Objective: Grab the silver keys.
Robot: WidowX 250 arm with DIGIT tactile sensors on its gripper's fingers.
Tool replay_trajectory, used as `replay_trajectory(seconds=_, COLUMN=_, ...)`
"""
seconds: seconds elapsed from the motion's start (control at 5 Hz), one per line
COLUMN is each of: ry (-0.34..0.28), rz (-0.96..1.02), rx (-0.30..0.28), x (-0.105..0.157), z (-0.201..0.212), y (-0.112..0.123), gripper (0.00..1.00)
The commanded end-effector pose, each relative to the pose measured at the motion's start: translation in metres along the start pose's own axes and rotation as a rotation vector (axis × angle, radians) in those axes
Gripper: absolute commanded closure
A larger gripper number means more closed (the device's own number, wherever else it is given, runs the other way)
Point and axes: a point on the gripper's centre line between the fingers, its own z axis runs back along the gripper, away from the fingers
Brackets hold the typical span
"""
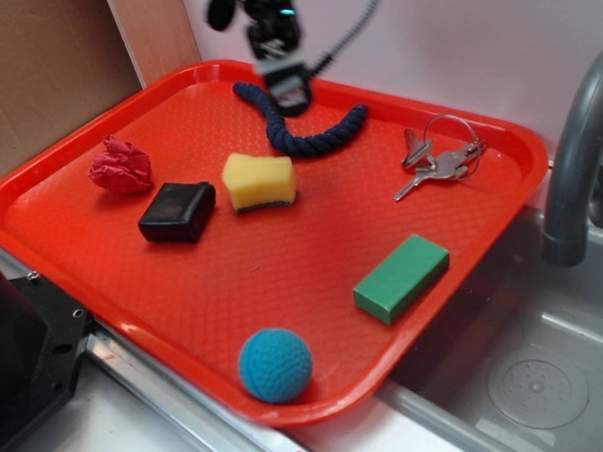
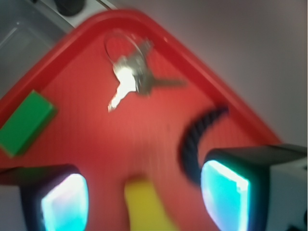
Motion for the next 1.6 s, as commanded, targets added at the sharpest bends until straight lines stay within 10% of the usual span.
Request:
replay_trajectory(seconds=0.0, ry=-0.201, rz=-0.119, rx=0.055, x=0.037, z=-0.008, y=0.000, gripper=0.00)
replay_trajectory(seconds=1.4, ry=-0.268, rz=-0.137, rx=0.027, x=0.071, z=-0.056, y=0.015, gripper=0.00)
